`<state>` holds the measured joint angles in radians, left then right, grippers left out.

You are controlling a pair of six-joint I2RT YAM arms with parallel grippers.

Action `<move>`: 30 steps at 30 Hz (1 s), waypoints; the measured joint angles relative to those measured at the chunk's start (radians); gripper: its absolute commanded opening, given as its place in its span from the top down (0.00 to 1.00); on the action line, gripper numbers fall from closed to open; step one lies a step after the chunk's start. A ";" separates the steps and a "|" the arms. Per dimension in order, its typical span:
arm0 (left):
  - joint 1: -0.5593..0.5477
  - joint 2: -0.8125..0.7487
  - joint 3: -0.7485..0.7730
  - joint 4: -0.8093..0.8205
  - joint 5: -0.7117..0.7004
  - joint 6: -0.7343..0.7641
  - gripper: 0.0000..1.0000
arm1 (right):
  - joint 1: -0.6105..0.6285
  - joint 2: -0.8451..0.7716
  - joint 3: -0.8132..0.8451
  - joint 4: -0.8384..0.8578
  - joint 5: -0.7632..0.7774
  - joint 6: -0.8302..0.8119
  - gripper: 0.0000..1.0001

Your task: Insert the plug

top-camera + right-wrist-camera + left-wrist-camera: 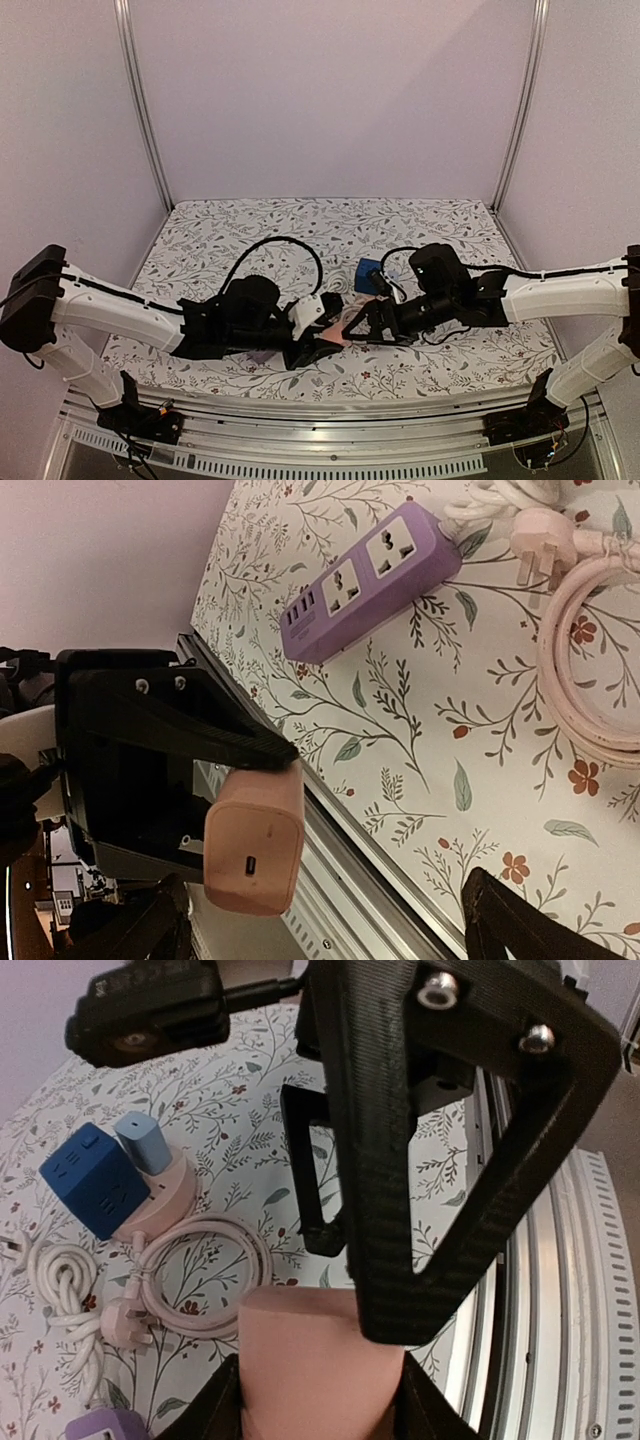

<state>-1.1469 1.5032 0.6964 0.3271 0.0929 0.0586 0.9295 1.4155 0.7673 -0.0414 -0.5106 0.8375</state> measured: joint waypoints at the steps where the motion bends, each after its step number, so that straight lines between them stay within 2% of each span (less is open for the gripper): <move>1: 0.000 0.004 0.000 0.005 0.000 0.000 1.00 | 0.002 0.008 0.010 0.008 -0.003 0.000 0.09; 4: 0.000 0.013 0.000 0.010 0.000 0.000 1.00 | 0.007 0.036 0.039 0.040 -0.023 0.005 0.13; 14: 0.000 0.018 0.000 0.013 -0.012 0.000 1.00 | 0.029 0.154 0.092 0.080 -0.068 0.019 0.46; 21: 0.000 0.018 0.000 0.012 -0.035 0.000 1.00 | 0.034 0.183 0.129 0.077 -0.082 0.017 0.60; 24: 0.000 0.019 0.000 0.012 -0.044 0.000 1.00 | 0.034 0.195 0.143 0.064 -0.081 0.015 0.76; 26: -0.001 0.020 0.000 0.011 -0.060 0.004 0.94 | 0.032 0.201 0.144 0.063 -0.075 0.028 0.85; 30: -0.004 0.024 -0.004 0.016 -0.079 0.013 0.78 | 0.032 0.211 0.154 0.058 -0.067 0.052 0.97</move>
<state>-1.1507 1.5269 0.6922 0.3428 0.0135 0.0719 0.9611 1.6268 0.9218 0.0162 -0.5777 0.8898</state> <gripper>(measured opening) 0.442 0.259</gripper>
